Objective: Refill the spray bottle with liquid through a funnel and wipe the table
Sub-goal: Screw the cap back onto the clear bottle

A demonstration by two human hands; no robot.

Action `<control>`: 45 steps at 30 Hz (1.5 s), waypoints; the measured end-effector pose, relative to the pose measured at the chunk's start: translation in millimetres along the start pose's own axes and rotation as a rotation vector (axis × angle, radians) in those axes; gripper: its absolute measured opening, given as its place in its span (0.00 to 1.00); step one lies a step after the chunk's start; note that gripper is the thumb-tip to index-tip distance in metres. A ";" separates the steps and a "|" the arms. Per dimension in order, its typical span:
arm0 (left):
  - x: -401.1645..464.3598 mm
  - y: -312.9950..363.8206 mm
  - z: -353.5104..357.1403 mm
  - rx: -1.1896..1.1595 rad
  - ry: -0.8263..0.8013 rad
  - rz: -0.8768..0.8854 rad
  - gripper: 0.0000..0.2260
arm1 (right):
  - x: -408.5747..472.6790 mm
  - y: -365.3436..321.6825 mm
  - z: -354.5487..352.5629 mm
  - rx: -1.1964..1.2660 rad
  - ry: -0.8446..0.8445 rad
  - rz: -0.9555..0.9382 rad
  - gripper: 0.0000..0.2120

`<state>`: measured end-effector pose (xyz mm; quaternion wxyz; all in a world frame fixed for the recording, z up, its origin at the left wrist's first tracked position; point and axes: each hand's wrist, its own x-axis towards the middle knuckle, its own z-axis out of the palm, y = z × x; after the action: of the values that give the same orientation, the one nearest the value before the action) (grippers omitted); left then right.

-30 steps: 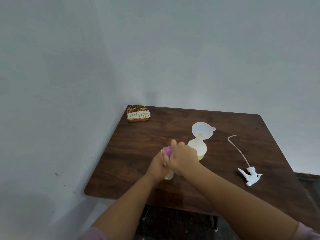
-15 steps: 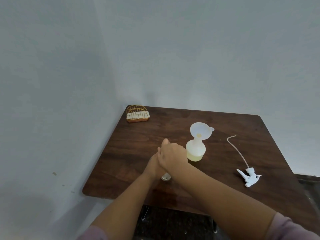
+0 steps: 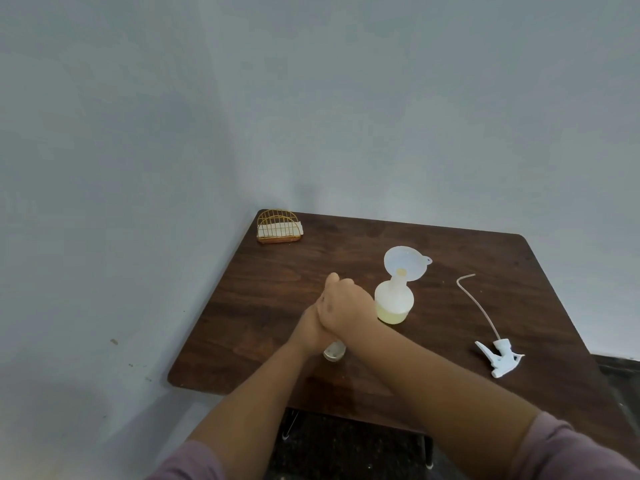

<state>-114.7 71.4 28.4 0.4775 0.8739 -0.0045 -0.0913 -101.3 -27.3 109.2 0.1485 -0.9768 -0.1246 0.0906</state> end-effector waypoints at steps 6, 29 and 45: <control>2.7 8.8 -8.2 0.053 -0.032 0.027 0.21 | 7.3 6.9 4.3 -0.019 -0.001 -0.151 0.21; 1.1 -3.0 -0.4 -0.068 0.037 0.051 0.15 | -0.6 15.6 3.2 -0.210 0.038 -0.394 0.12; -3.4 -6.2 4.1 -0.286 -0.031 -0.031 0.20 | -7.8 22.0 -4.2 -0.154 -0.112 -0.291 0.17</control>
<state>-119.2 71.7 21.6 0.5955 0.7954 0.0148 -0.1118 -103.1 -50.9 107.4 0.0777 -0.9504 -0.2792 0.1127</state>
